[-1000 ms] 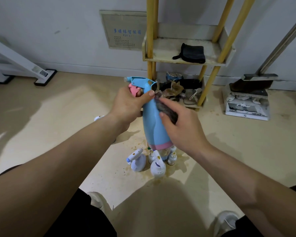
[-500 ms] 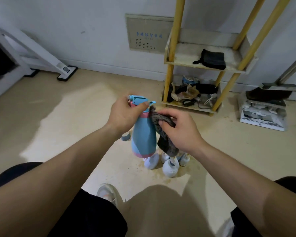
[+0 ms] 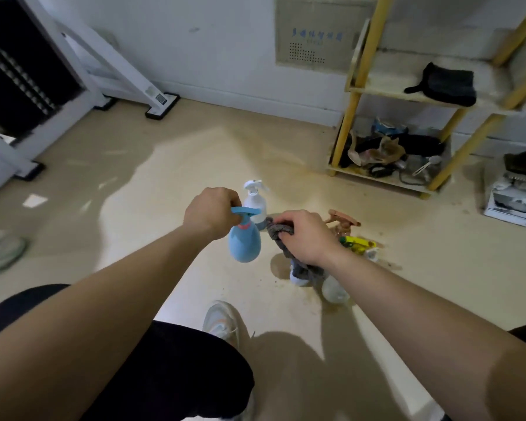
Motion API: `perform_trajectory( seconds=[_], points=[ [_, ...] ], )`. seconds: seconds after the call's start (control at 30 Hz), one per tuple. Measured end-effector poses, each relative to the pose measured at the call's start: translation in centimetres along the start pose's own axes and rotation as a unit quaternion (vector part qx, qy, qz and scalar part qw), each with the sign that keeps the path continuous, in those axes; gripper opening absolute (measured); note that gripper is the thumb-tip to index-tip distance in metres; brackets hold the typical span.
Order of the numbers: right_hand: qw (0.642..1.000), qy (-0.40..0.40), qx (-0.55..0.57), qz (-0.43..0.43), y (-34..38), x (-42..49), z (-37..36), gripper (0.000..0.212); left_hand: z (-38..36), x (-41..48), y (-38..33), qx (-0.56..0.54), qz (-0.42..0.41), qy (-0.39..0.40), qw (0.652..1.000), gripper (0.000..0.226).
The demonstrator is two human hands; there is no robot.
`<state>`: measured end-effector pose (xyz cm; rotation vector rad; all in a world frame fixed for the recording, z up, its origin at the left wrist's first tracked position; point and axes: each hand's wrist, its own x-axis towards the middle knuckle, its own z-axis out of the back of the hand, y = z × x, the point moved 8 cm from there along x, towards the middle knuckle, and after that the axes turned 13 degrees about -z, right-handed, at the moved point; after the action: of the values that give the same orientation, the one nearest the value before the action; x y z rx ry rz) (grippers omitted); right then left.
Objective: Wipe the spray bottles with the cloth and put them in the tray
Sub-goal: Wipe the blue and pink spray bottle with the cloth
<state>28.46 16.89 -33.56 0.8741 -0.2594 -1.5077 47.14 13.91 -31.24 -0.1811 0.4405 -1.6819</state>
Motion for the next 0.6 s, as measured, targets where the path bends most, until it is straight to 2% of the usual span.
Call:
perform_trajectory(
  seconds=[0.17,0.33,0.6],
  points=[
    [1.0,-0.002,0.018,-0.001,-0.5,1.8,-1.3,0.033,-3.8,2.1,2.7,0.055,0.019,0.013,0.998,0.009],
    [0.999,0.007,0.044,-0.013,-1.2,3.8,-2.0,0.031,-8.0,4.2,5.3,0.061,0.039,0.028,0.997,0.012],
    [1.0,0.012,0.013,-0.012,-1.8,6.1,-2.2,0.035,-11.4,6.2,7.4,0.078,0.039,0.047,0.995,0.014]
  ],
)
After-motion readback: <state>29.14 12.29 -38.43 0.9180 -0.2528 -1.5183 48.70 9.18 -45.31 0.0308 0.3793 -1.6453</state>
